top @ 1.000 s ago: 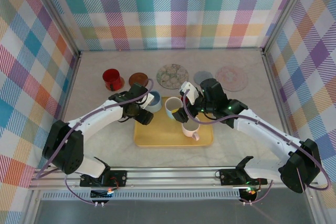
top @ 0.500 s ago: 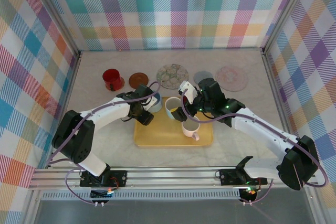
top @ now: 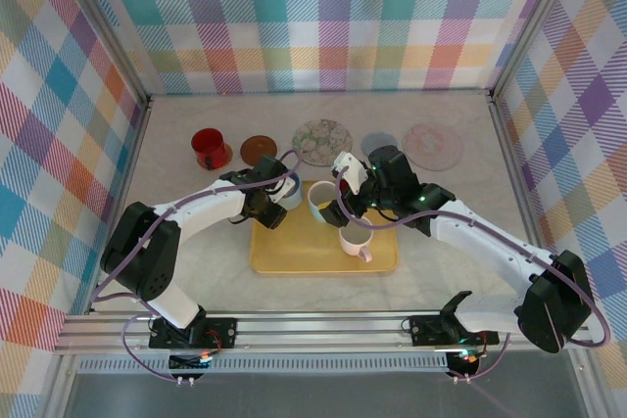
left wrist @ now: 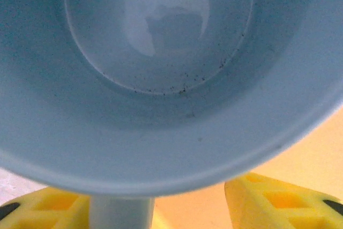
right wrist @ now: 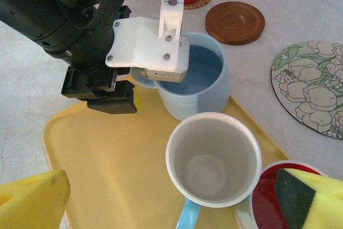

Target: Place the cup by the coaster

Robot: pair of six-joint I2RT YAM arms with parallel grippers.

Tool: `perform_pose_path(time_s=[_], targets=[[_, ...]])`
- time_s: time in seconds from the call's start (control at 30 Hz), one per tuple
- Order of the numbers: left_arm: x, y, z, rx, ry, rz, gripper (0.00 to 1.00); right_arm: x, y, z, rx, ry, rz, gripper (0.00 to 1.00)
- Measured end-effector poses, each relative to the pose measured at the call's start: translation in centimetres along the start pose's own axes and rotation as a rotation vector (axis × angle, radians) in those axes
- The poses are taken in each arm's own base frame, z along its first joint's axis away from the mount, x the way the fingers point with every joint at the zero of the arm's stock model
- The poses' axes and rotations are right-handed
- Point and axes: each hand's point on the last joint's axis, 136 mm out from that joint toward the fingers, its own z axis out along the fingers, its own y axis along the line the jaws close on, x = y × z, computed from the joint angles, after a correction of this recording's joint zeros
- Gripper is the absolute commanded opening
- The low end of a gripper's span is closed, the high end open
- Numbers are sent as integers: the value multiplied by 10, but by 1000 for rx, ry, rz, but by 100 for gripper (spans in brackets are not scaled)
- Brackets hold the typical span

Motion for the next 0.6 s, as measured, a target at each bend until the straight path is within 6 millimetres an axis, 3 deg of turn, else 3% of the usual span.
perform_pose_path(time_s=[0.6], targets=[[5, 1, 11, -25, -22, -6, 44, -1, 0, 0, -1, -1, -1, 99]])
